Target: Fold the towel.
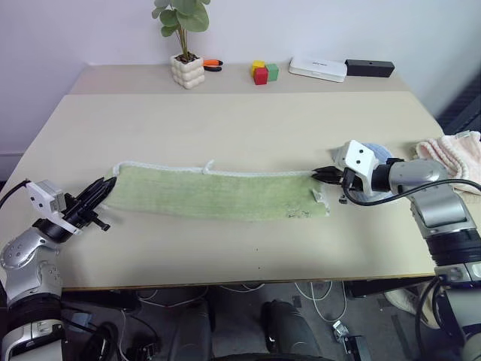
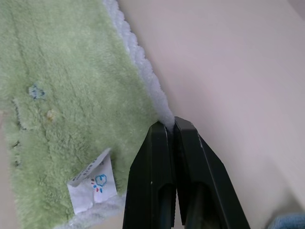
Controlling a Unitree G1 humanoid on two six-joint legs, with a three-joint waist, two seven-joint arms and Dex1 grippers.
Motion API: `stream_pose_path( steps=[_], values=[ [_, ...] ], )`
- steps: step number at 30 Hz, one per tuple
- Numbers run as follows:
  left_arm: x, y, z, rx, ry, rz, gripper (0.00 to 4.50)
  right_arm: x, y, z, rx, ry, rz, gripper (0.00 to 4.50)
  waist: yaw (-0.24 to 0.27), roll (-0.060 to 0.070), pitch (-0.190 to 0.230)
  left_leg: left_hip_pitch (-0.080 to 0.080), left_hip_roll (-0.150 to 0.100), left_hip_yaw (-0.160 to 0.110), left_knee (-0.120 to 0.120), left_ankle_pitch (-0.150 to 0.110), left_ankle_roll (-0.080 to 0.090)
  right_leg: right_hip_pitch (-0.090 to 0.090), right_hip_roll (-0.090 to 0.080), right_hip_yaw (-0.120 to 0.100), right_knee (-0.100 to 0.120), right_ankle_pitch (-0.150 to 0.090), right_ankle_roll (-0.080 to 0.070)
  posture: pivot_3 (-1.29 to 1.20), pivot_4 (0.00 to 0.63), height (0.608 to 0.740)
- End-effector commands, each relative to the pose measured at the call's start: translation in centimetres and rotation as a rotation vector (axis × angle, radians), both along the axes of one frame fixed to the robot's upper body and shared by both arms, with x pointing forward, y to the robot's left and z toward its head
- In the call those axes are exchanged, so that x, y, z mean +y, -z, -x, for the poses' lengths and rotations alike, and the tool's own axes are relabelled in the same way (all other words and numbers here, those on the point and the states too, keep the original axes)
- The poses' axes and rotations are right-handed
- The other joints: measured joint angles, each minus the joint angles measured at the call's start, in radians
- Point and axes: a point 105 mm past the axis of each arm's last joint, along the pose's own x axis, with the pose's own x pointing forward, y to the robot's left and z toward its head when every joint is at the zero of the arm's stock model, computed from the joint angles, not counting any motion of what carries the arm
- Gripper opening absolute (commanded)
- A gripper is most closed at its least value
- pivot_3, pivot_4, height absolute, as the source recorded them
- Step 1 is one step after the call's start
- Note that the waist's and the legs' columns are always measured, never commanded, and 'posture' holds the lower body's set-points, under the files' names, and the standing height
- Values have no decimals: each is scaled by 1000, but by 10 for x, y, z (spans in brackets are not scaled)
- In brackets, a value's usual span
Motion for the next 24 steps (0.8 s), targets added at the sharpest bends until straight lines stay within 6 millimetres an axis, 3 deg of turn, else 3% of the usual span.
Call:
stream_pose_path(
  steps=[1, 14, 17, 24],
  values=[
    [3, 0, -4, 19, -20, 26, 0, 3, -6, -2, -33, -6, 10, 71, 1, 0, 0, 0, 0, 0, 0, 0, 0, 0, 0, 0, 0, 0, 0, 0, 150, 740],
    [3, 3, -13, 116, 4, 106, 0, 7, 2, -4, -20, 17, 9, 71, 0, 0, 0, 0, 0, 0, 0, 0, 0, 0, 0, 0, 0, 0, 0, 0, 150, 740],
    [2, 3, -14, 135, 17, 143, 979, 8, 2, -4, -4, 24, -3, 931, 1, 0, 0, 0, 0, 0, 0, 0, 0, 0, 0, 0, 0, 0, 0, 0, 150, 740],
    [5, 2, -12, 122, -8, 110, 4458, 9, 0, -6, -28, 31, 6, 4325, 0, 0, 0, 0, 0, 0, 0, 0, 0, 0, 0, 0, 0, 0, 0, 0, 150, 740]
  ],
)
